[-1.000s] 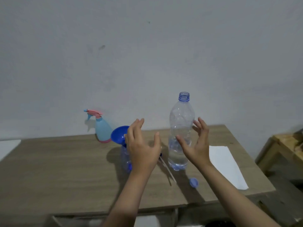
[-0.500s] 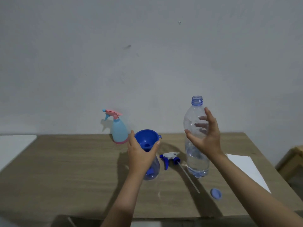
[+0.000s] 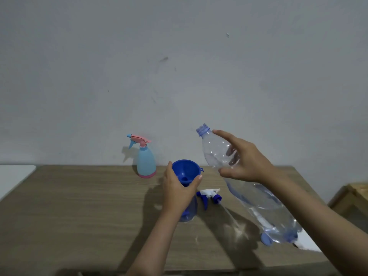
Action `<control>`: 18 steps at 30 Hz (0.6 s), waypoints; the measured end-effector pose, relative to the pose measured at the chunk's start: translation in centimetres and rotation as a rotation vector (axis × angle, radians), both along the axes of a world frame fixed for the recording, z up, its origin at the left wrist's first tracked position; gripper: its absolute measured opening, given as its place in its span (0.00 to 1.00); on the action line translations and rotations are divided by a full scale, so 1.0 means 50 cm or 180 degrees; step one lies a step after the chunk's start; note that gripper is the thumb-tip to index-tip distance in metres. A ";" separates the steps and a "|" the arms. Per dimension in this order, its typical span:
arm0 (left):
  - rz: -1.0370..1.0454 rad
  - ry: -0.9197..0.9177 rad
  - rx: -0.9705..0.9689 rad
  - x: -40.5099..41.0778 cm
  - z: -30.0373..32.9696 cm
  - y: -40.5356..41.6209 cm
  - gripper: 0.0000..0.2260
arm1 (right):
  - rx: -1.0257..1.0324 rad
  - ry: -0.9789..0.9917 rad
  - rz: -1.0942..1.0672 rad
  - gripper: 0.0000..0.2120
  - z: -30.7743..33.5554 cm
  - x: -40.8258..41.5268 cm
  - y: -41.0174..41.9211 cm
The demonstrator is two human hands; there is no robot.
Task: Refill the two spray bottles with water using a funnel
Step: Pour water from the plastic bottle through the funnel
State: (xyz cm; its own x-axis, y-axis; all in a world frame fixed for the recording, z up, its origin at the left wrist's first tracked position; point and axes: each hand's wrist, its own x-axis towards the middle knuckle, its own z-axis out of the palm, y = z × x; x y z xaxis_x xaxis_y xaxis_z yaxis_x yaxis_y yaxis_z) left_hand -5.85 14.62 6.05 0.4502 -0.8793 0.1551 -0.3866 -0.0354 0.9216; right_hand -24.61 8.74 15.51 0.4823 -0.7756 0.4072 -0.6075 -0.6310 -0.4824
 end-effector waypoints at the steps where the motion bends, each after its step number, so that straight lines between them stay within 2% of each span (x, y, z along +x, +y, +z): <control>1: -0.0038 -0.0004 0.0001 0.001 0.000 0.002 0.45 | 0.0070 0.0139 0.0010 0.46 0.000 0.002 0.006; 6: -0.0233 -0.0064 0.0033 0.011 0.006 0.003 0.45 | 0.0406 0.0642 0.0048 0.46 0.001 0.008 0.033; 13: -0.0330 -0.0150 0.0035 0.030 0.008 0.011 0.40 | 0.0643 0.1131 0.0034 0.45 0.003 0.021 0.046; 18: -0.0392 -0.0063 -0.0152 0.044 0.002 0.010 0.30 | 0.0688 0.1468 0.0053 0.44 0.011 0.033 0.055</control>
